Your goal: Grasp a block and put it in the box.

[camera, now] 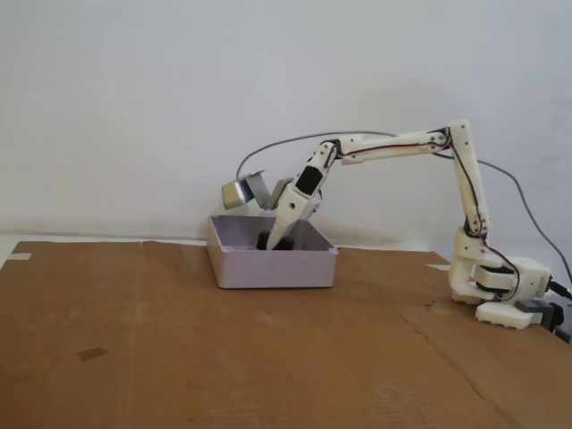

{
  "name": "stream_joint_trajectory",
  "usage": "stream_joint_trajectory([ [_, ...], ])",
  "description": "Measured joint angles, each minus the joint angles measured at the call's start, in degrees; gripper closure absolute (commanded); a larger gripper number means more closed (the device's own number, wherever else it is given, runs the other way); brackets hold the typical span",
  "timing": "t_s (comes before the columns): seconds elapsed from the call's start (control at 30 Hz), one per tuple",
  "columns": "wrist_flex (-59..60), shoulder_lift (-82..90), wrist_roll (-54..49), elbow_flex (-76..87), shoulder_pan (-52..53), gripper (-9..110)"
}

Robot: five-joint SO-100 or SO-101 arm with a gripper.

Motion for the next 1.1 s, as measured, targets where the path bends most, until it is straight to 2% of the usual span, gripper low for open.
stream_joint_trajectory([
  [0.7, 0.00, 0.00, 0.00, -0.09, 0.00, 84],
  [0.93, 0.00, 0.00, 0.00, -0.09, 0.00, 71],
  [1.1, 0.00, 0.00, 0.00, -0.09, -0.26, 70],
])
